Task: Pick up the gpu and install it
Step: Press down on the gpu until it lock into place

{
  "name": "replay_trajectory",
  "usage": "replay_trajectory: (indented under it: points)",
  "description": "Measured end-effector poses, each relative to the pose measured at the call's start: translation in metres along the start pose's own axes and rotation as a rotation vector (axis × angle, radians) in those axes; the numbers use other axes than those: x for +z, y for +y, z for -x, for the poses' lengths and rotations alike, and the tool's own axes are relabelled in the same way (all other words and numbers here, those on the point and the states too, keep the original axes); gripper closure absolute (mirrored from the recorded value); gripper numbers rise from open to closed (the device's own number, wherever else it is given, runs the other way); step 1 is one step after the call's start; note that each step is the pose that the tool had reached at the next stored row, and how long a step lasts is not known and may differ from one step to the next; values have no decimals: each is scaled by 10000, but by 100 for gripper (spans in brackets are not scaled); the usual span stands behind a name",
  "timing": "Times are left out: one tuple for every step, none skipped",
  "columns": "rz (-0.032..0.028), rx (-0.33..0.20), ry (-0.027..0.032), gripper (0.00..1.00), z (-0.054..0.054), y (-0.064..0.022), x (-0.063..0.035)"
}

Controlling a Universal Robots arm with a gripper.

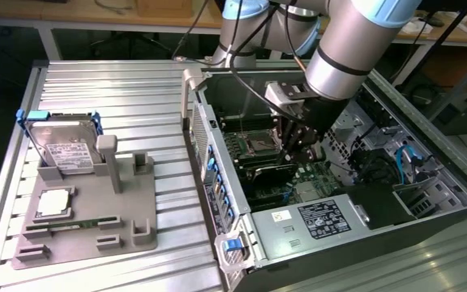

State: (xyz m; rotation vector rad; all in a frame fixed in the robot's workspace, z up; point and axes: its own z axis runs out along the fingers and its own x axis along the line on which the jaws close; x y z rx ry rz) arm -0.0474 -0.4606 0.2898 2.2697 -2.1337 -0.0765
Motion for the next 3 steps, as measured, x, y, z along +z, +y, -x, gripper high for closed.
replay_trajectory:
  points:
    - [0,0,-1,89,0,0,0]
    - [0,0,0,89,0,0,0]
    - [0,1,-1,89,0,0,0]
